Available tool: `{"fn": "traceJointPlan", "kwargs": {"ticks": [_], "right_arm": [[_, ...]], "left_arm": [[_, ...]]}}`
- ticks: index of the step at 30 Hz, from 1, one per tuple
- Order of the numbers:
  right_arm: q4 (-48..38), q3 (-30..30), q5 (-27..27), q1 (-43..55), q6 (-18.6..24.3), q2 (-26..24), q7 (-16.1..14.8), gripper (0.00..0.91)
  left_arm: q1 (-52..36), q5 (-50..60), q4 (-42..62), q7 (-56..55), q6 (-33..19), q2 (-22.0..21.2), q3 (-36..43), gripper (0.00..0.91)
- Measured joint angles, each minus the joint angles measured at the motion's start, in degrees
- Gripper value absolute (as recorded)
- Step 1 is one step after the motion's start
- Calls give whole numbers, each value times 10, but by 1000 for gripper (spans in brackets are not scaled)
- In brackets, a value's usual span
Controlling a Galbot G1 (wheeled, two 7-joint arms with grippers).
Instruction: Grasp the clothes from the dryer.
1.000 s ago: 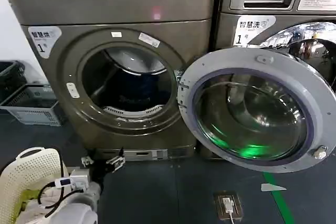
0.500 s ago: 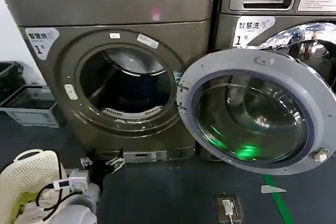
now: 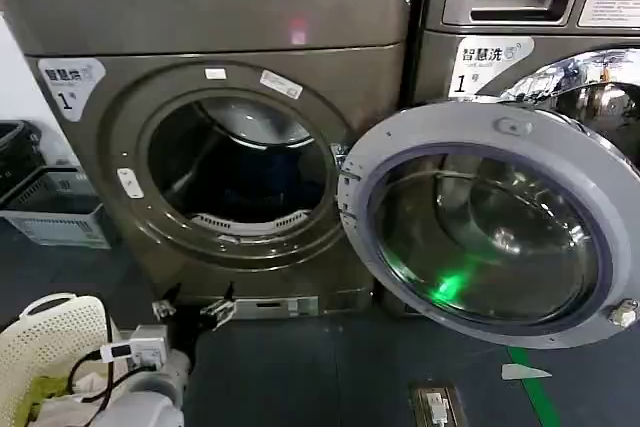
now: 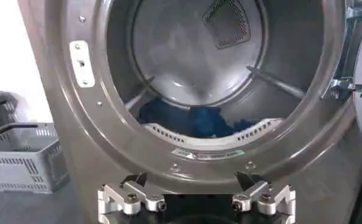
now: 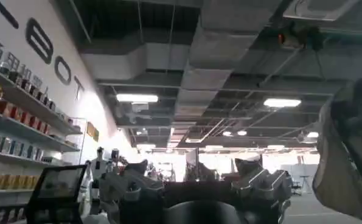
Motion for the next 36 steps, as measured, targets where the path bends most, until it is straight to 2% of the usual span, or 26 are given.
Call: {"fn": "traceJointPlan", "kwargs": {"ticks": [36], "right_arm": [[14, -17, -2, 10, 1, 10, 0, 907]], "left_arm": [[3, 0, 6, -2, 0, 7, -3, 907]]}}
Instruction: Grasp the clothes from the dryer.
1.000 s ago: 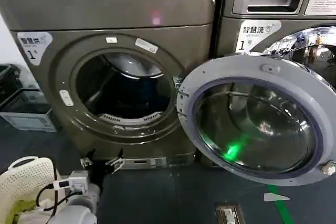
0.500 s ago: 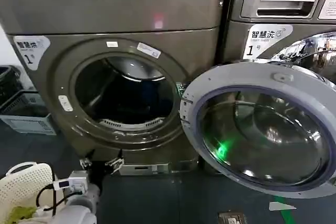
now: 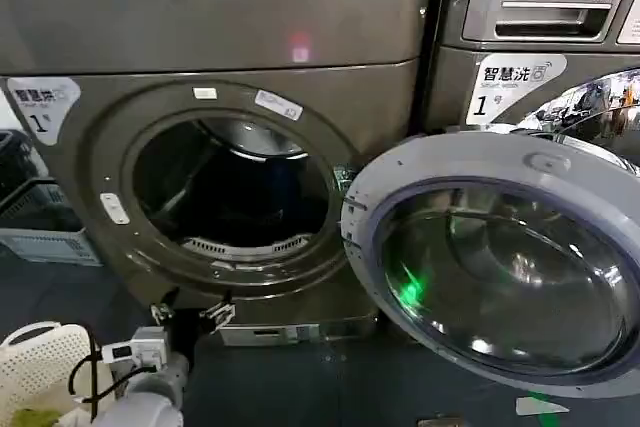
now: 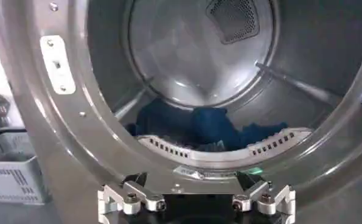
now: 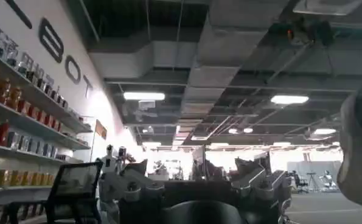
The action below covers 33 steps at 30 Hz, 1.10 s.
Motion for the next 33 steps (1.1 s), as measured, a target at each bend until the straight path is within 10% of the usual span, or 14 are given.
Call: {"fn": "traceJointPlan", "kwargs": {"ticks": [33], "right_arm": [[5, -7, -1, -1, -1, 0, -1, 907]], "left_arm": [[-10, -2, 4, -4, 0, 1, 1, 907]]}}
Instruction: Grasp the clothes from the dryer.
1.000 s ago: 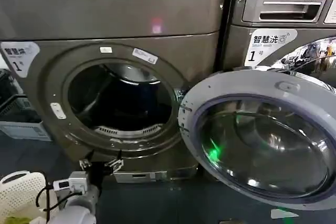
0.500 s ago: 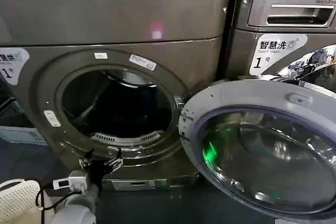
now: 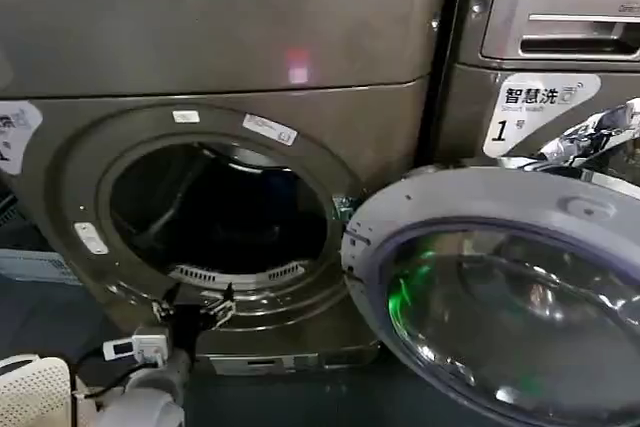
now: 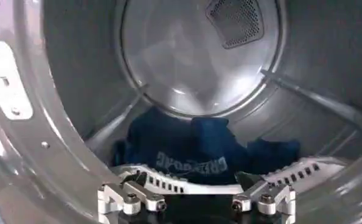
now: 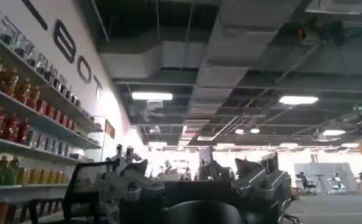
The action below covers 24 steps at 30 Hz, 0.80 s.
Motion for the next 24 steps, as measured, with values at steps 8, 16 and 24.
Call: {"fn": "traceJointPlan", "kwargs": {"ticks": [8, 16, 24], "right_arm": [[-3, 4, 0, -1, 0, 1, 0, 907], [-2, 3, 0, 0, 1, 4, -1, 907], [-2, 2, 0, 1, 1, 4, -1, 907]], "left_arm": [[0, 0, 1, -1, 0, 0, -1, 907], [1, 1, 5, -6, 0, 0, -1, 907], [3, 0, 6, -5, 0, 0, -2, 907]]}}
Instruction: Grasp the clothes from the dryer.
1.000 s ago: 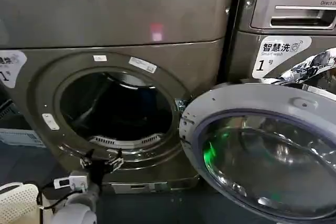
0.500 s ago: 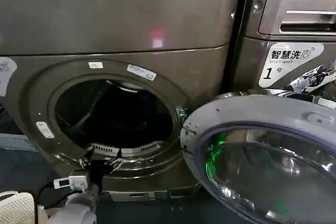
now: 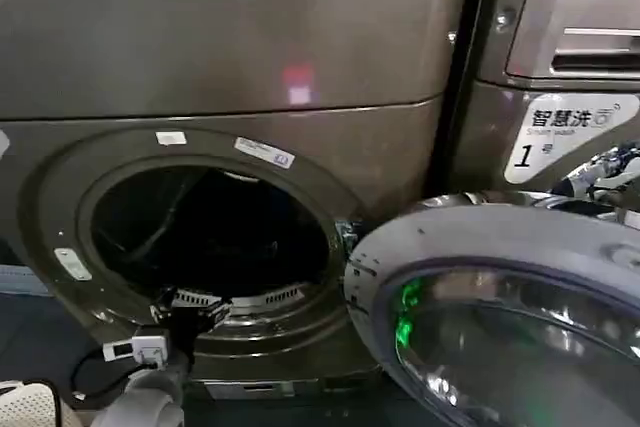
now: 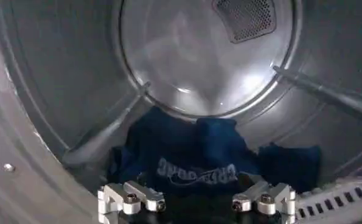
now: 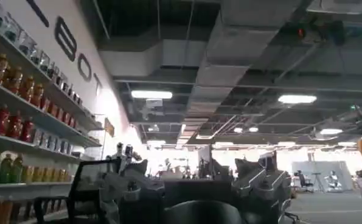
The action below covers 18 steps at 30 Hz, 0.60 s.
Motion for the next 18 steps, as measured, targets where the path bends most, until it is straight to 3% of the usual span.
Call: {"fn": "traceJointPlan", "kwargs": {"ticks": [18], "right_arm": [[-4, 0, 0, 0, 0, 0, 0, 907]], "left_arm": [[0, -1, 1, -2, 0, -2, 0, 907]]}}
